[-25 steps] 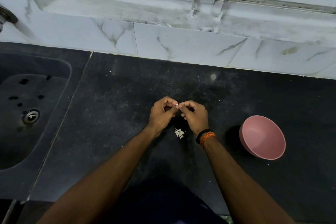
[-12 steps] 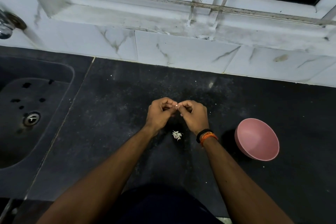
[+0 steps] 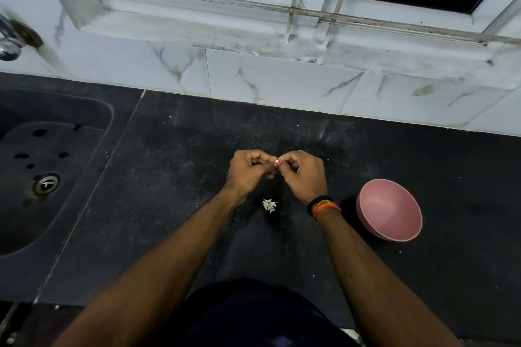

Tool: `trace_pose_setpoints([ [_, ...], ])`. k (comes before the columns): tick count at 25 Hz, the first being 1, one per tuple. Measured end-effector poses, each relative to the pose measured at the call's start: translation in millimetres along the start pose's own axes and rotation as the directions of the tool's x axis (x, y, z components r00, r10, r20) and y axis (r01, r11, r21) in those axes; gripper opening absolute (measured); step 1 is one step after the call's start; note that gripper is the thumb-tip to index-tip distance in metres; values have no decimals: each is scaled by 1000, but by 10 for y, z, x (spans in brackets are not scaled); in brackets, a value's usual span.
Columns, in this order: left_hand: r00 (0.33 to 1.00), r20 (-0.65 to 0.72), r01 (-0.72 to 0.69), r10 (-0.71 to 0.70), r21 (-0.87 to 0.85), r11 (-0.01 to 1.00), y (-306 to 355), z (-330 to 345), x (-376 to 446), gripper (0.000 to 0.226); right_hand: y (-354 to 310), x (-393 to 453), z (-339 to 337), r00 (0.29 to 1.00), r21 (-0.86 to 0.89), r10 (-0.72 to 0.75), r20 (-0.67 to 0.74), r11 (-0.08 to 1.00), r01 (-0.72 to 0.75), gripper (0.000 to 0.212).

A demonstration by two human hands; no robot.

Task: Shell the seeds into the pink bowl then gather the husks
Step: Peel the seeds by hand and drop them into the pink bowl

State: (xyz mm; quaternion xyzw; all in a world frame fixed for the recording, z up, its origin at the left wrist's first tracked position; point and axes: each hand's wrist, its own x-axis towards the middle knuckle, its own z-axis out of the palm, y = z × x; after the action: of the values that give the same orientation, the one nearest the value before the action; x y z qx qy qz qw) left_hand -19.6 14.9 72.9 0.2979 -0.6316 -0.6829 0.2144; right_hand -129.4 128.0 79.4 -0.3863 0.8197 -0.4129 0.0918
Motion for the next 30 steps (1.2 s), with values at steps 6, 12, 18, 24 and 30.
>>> trace_pose_setpoints([
  [6,998,11,55,-55,-78,995,22,18,4,12,50,11,23,998,69,57,-5,996,-57,6],
  [12,999,-4,41,-41,-60,997,-37,-29,36,8,37,16,110,994,140,113,-4,984,-111,3],
  [18,999,3,44,-44,-71,997,-80,-7,77,8,54,37,131,985,177,172,9,969,-171,4],
  [24,970,60,242,-234,-260,935,-174,-6,90,15,103,37,123,970,200,229,79,950,-241,11],
  [30,905,106,416,-413,-431,801,-308,-26,123,17,157,14,241,933,289,333,135,888,-359,11],
])
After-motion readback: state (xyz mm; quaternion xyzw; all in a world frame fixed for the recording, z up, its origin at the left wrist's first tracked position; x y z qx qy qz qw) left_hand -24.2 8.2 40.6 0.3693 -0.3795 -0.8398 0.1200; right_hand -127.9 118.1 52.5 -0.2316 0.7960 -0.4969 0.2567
